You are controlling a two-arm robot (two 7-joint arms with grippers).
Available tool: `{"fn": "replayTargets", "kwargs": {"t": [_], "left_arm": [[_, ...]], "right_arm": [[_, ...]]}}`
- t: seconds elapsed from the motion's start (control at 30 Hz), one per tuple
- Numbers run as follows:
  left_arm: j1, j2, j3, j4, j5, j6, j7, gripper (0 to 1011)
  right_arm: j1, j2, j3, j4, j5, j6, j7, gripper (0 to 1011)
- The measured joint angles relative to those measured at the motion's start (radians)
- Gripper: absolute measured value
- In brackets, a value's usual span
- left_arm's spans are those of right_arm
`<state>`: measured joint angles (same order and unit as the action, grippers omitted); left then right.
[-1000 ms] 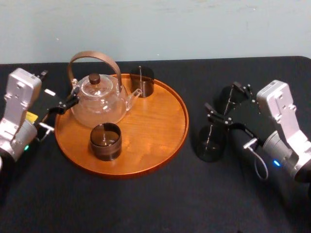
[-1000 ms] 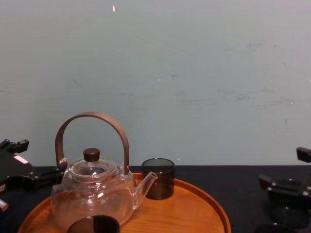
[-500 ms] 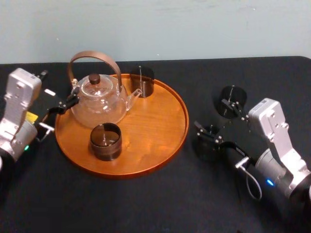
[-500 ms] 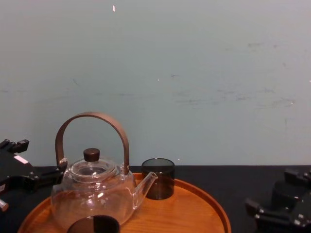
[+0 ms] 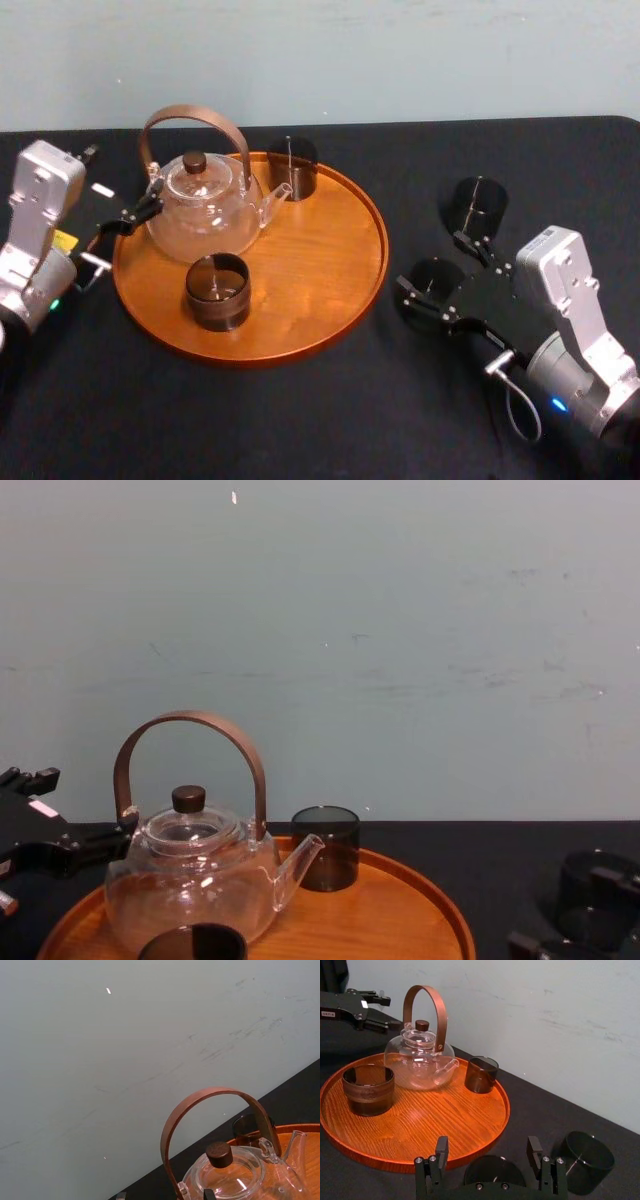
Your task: Pick up the glass from the table and place it on the tray.
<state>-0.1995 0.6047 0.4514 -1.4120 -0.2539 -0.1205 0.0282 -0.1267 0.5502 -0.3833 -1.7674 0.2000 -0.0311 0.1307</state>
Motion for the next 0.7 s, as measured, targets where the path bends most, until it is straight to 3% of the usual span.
{"fn": "replayTargets", "kwargs": {"t": [0.7], "left_arm": [[0.000,0.000,0.000,0.000,0.000,0.000,0.000,1001]], "right_arm": [[-0.050,-0.046,0.060,0.032,-0.003,0.002,0.026,1002]]}}
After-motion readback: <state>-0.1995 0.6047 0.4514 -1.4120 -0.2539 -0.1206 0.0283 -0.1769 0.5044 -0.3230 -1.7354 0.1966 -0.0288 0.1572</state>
